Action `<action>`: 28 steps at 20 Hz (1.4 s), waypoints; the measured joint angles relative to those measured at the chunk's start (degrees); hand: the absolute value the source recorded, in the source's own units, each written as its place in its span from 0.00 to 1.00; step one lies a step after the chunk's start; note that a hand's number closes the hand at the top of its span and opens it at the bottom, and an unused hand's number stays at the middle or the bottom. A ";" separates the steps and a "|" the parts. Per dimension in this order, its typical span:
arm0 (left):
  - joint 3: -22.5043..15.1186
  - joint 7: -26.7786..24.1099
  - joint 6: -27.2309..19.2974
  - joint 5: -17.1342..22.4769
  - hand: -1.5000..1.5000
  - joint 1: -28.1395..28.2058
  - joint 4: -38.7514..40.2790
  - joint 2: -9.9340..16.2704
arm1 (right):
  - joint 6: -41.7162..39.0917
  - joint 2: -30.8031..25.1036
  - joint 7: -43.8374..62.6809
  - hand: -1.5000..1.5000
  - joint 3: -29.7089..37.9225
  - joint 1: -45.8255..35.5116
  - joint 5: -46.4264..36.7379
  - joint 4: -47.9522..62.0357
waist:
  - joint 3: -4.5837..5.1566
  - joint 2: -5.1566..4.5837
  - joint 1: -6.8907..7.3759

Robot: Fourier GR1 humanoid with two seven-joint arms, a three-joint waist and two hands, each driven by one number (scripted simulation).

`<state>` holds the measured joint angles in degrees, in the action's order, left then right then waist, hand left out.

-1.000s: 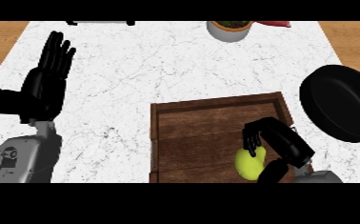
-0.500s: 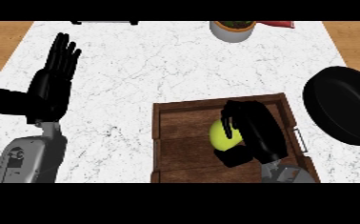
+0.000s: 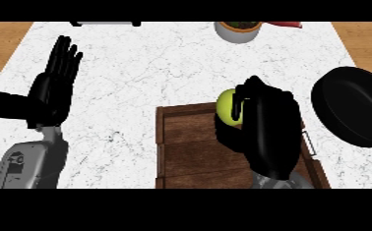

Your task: Pick the pear from the tray and place it in the pot

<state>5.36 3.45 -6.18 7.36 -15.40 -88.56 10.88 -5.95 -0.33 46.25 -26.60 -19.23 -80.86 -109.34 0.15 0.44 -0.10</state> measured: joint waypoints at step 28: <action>0.95 0.30 0.47 -0.84 0.50 0.33 -1.30 -0.20 | 1.63 -23.97 -28.20 1.00 53.70 8.08 27.19 4.69 | -0.20 -0.47 0.00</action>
<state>6.31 3.75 -5.71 6.52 -15.06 -89.86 10.68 -4.32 -24.30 18.05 27.11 -11.15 -53.66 -104.65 -0.05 -0.03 -0.11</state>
